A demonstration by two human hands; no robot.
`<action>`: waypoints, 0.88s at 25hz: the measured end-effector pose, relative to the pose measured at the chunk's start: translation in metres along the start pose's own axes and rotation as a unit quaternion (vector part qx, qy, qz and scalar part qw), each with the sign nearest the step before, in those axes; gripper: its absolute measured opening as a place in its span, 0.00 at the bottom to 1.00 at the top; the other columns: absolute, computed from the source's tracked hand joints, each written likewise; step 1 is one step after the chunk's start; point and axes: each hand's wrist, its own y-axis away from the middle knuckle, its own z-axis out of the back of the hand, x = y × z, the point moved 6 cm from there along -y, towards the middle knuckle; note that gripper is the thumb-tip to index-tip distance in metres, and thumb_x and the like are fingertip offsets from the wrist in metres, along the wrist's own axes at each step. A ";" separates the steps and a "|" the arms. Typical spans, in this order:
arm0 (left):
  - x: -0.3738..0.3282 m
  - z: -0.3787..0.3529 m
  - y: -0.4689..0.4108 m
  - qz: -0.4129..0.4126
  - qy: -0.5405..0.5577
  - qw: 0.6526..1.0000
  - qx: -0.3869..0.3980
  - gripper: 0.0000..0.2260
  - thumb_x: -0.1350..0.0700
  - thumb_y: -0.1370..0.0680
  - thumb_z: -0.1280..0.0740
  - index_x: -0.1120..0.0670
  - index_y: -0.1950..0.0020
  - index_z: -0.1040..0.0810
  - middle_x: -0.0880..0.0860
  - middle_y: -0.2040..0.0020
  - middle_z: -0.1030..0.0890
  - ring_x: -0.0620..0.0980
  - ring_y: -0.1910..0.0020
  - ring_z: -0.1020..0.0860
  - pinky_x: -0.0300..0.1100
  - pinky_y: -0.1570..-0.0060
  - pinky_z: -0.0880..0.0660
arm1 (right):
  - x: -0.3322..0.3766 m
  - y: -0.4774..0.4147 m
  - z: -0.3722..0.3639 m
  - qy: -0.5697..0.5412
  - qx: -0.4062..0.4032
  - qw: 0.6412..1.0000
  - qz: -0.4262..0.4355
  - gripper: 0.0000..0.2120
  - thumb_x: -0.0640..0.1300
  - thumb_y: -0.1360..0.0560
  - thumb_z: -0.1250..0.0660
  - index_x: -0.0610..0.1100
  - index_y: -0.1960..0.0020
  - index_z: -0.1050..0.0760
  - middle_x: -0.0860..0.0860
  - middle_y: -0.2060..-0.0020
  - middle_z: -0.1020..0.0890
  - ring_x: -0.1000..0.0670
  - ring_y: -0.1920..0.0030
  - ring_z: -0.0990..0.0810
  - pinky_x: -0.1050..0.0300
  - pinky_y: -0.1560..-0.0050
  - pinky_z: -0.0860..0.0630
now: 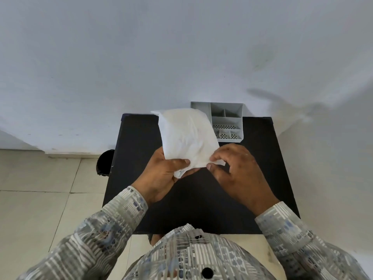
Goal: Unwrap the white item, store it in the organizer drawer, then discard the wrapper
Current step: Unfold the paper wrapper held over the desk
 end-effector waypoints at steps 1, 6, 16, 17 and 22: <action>0.000 -0.005 -0.001 -0.005 0.008 1.000 -0.002 0.24 0.75 0.20 0.36 0.60 0.25 0.26 0.60 0.30 0.18 0.63 0.33 0.18 0.62 0.38 0.18 | -0.006 0.000 0.002 -0.007 0.007 1.000 -0.005 0.09 0.53 0.23 0.25 0.51 0.46 0.15 0.56 0.39 0.19 0.54 0.35 0.24 0.50 0.32 0.25; 0.007 -0.025 -0.004 -0.015 0.010 1.000 -0.014 0.22 0.75 0.19 0.39 0.61 0.27 0.25 0.60 0.33 0.16 0.64 0.35 0.16 0.55 0.43 0.16 | -0.029 -0.003 -0.007 -0.213 0.087 0.971 -0.071 0.05 0.51 0.27 0.20 0.53 0.53 0.14 0.60 0.26 0.28 0.60 0.26 0.30 0.56 0.29 0.29; 0.032 -0.049 0.001 -0.018 0.005 0.999 -0.044 0.23 0.70 0.24 0.30 0.57 0.30 0.22 0.58 0.36 0.14 0.62 0.36 0.16 0.56 0.46 0.14 | -0.058 0.010 -0.012 -0.373 0.147 0.910 -0.109 0.05 0.43 0.26 0.21 0.46 0.58 0.15 0.60 0.42 0.20 0.58 0.39 0.20 0.62 0.47 0.21; 0.035 -0.051 0.002 -0.021 -0.004 0.998 -0.053 0.23 0.70 0.23 0.29 0.58 0.30 0.23 0.57 0.37 0.14 0.61 0.37 0.15 0.55 0.47 0.14 | -0.061 0.012 -0.011 -0.372 0.161 0.908 -0.104 0.05 0.43 0.26 0.21 0.47 0.58 0.16 0.58 0.42 0.20 0.56 0.39 0.20 0.61 0.45 0.22; 0.049 -0.060 0.009 -0.069 -0.105 0.985 -0.121 0.18 0.74 0.21 0.31 0.62 0.33 0.21 0.58 0.41 0.13 0.59 0.42 0.13 0.49 0.51 0.14 | -0.069 0.023 -0.006 -0.292 0.242 0.924 -0.055 0.04 0.45 0.24 0.23 0.50 0.56 0.17 0.56 0.47 0.21 0.53 0.43 0.21 0.59 0.46 0.25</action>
